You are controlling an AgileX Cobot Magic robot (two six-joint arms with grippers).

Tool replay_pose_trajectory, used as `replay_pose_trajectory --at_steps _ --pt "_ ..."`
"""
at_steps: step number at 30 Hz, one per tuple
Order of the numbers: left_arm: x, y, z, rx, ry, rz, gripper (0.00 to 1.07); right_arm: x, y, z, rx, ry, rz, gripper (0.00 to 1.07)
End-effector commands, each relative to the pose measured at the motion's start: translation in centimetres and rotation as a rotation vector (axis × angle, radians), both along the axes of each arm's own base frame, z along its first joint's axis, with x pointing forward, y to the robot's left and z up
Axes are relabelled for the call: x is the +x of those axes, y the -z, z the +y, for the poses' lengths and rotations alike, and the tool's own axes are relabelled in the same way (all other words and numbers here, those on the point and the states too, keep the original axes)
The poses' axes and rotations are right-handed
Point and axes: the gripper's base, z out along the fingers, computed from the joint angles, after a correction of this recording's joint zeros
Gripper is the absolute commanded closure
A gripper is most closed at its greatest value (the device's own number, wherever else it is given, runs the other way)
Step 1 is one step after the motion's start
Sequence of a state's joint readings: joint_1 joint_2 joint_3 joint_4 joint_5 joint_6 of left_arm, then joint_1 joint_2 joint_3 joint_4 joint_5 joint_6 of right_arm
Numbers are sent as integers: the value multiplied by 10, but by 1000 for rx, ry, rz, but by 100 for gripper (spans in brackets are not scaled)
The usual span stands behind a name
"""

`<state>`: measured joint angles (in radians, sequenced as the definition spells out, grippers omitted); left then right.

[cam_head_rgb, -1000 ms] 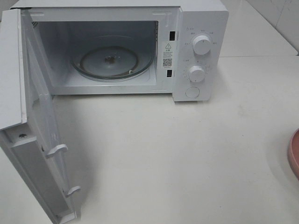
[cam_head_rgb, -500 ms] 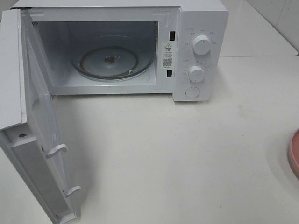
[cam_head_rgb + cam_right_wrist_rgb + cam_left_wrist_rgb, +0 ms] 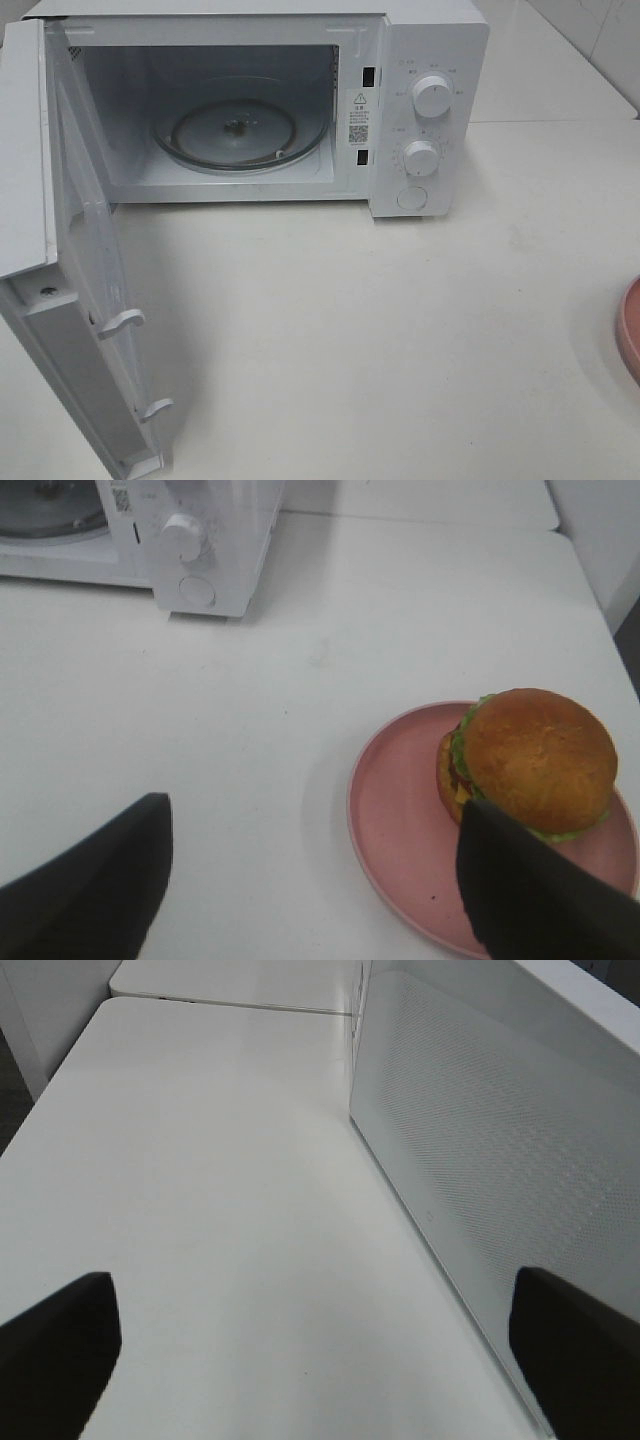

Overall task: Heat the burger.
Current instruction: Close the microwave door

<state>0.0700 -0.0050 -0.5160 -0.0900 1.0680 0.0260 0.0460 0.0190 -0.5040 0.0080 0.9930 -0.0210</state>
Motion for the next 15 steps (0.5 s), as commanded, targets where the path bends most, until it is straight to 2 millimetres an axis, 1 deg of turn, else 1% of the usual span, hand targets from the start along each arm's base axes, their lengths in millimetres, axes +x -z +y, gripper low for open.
replay_pose_trajectory --at_steps 1,15 --pt "-3 0 0 1 1 -16 9 -8 1 0 -5 20 -47 31" --pt "-3 0 0 1 0 -15 9 -8 1 0 -2 28 -44 31"
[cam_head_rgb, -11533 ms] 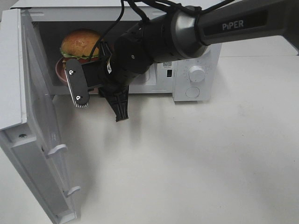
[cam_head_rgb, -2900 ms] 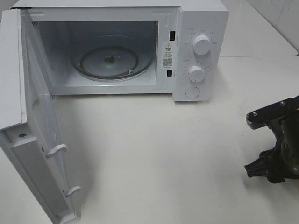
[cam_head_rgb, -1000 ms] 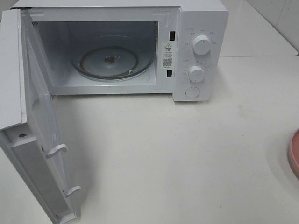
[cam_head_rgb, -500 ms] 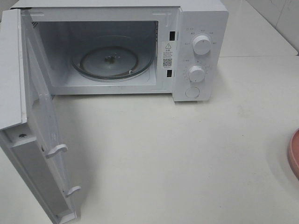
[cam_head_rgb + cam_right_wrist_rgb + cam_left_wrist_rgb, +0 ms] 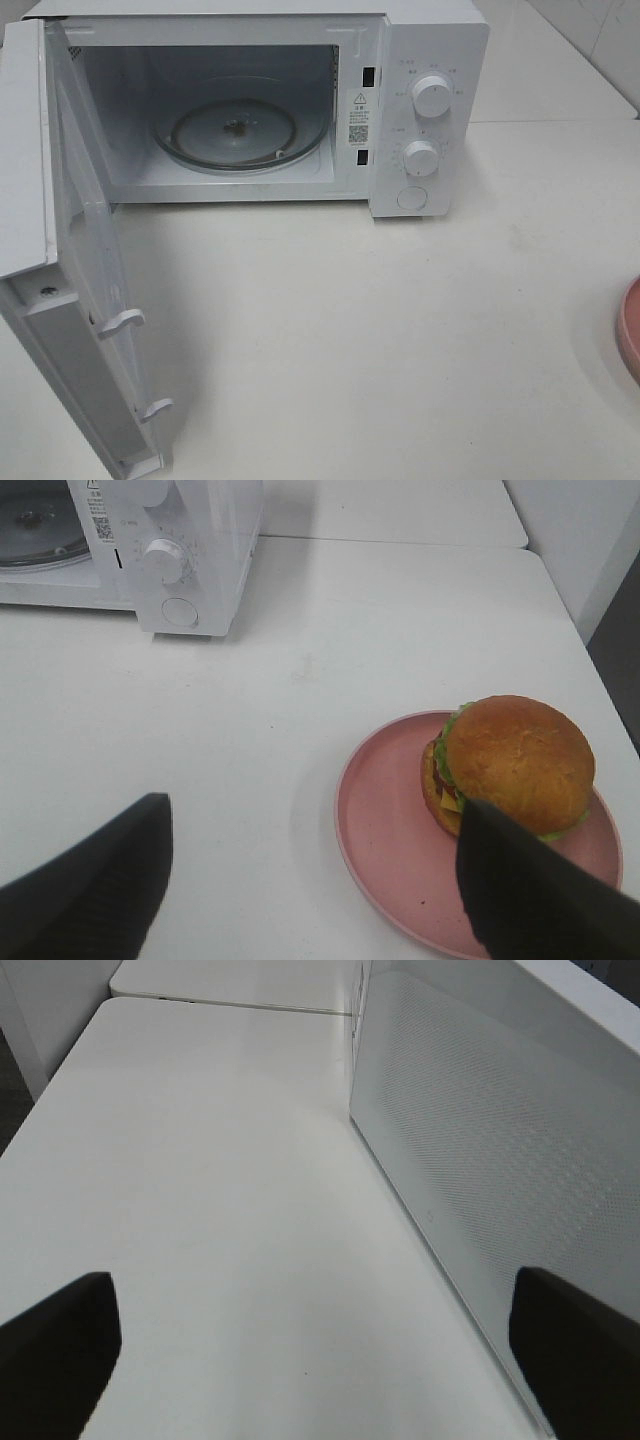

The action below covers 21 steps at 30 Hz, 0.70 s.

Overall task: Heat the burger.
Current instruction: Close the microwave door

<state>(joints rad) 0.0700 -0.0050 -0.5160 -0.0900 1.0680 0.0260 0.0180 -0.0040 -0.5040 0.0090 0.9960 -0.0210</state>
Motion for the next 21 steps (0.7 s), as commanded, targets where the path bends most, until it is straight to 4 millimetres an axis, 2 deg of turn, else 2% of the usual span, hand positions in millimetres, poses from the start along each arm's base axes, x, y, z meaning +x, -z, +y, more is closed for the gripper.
replay_pose_trajectory --at_steps 1,21 --pt "-3 0 0 1 0 -15 9 -4 1 0 -4 1 -24 31" --pt "-3 0 0 1 0 -15 9 -4 1 0 -4 1 -24 32"
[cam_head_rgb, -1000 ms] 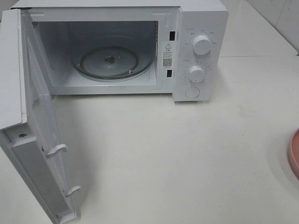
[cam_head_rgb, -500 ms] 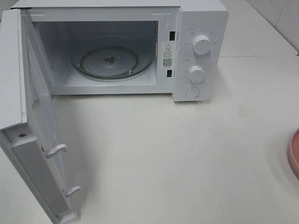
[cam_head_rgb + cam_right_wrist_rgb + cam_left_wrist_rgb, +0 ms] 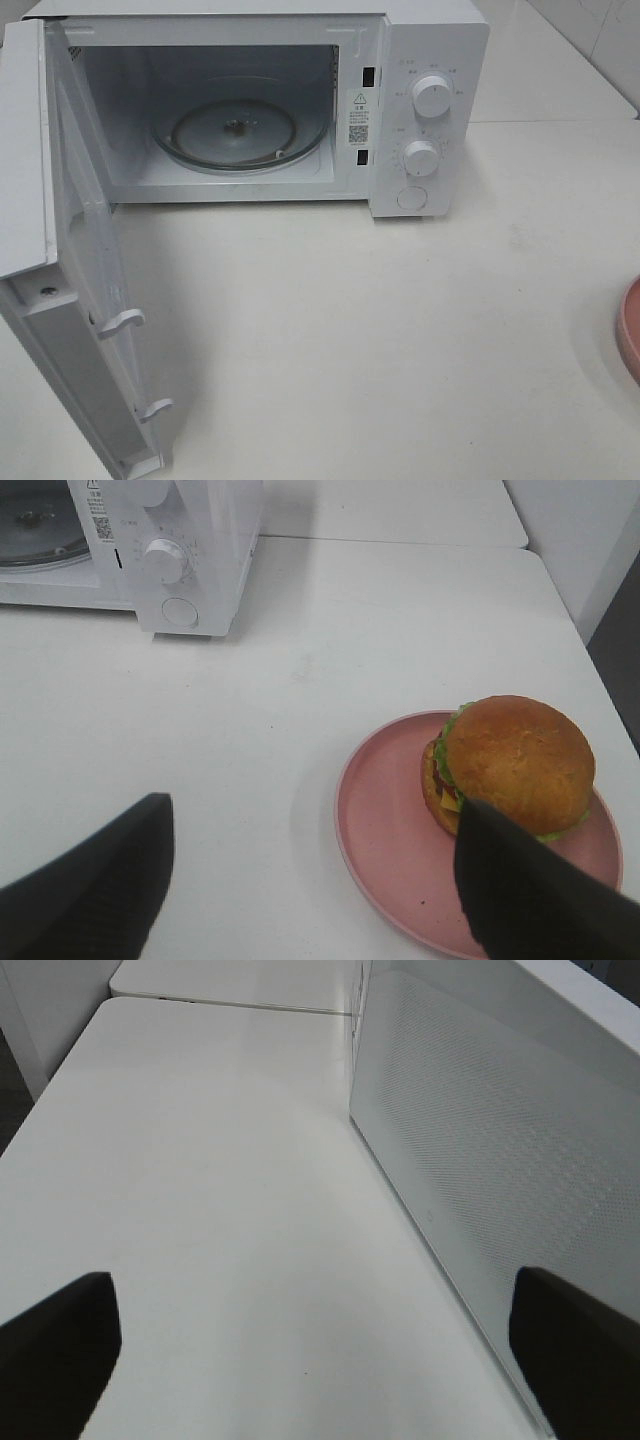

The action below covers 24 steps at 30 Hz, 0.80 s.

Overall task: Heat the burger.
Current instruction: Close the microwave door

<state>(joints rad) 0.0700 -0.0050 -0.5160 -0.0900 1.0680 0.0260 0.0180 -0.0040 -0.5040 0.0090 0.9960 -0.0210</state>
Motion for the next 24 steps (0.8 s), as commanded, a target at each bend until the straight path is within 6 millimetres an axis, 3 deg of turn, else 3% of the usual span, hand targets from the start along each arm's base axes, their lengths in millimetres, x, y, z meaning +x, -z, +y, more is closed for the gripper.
replay_pose_trajectory --at_steps 1,24 --pt "-3 0 0 1 0 -15 9 -4 1 0 -4 1 -24 32" --pt "5 -2 1 -18 -18 27 10 -4 1 0 -4 1 -24 32"
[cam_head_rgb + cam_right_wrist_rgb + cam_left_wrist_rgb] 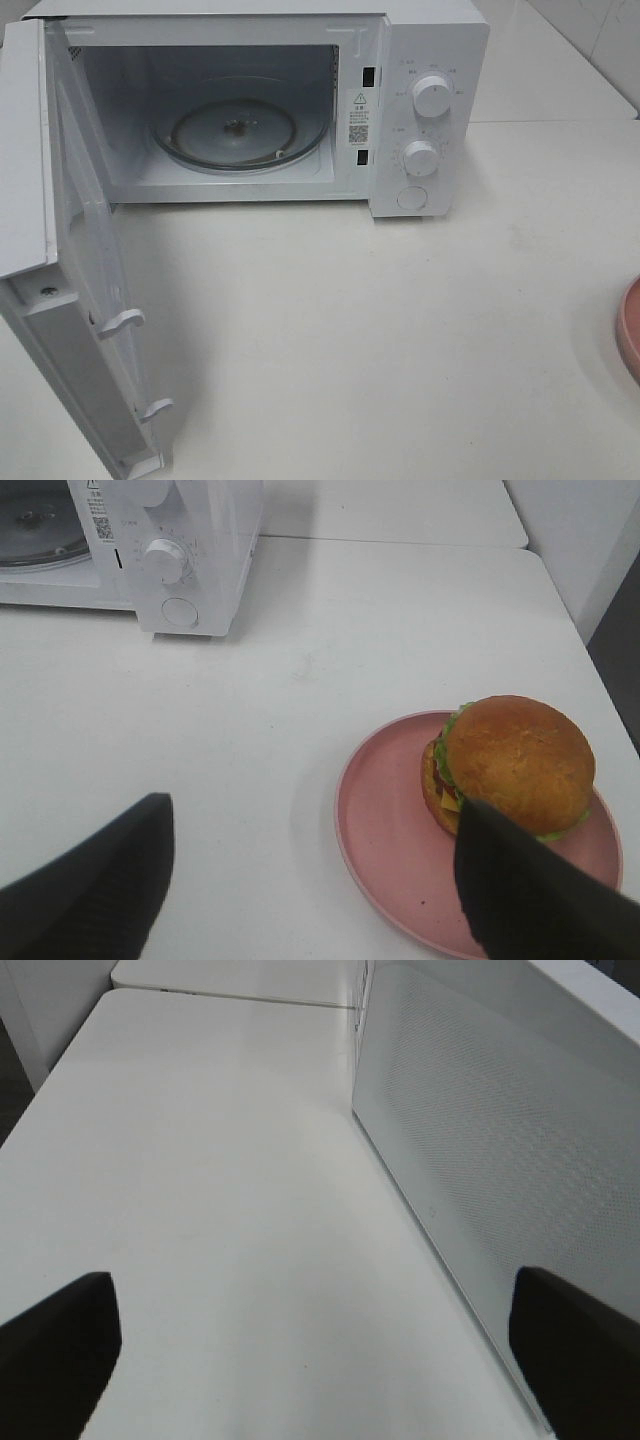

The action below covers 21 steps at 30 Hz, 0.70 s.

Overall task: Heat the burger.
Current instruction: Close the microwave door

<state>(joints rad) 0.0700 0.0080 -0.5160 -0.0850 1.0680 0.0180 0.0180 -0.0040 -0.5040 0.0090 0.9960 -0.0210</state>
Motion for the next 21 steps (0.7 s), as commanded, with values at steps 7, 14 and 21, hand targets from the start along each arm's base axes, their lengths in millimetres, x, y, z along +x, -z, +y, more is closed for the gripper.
replay_pose_trajectory --at_steps 7,14,21 --pt "19 -17 7 25 -63 -31 55 -4 1 0 -4 1 -24 32" --pt "54 -10 11 41 -66 -63 107 -4 1 0 -4 1 -24 32" --pt "83 7 12 19 -67 -115 107 -4 1 0 -4 1 -24 32"
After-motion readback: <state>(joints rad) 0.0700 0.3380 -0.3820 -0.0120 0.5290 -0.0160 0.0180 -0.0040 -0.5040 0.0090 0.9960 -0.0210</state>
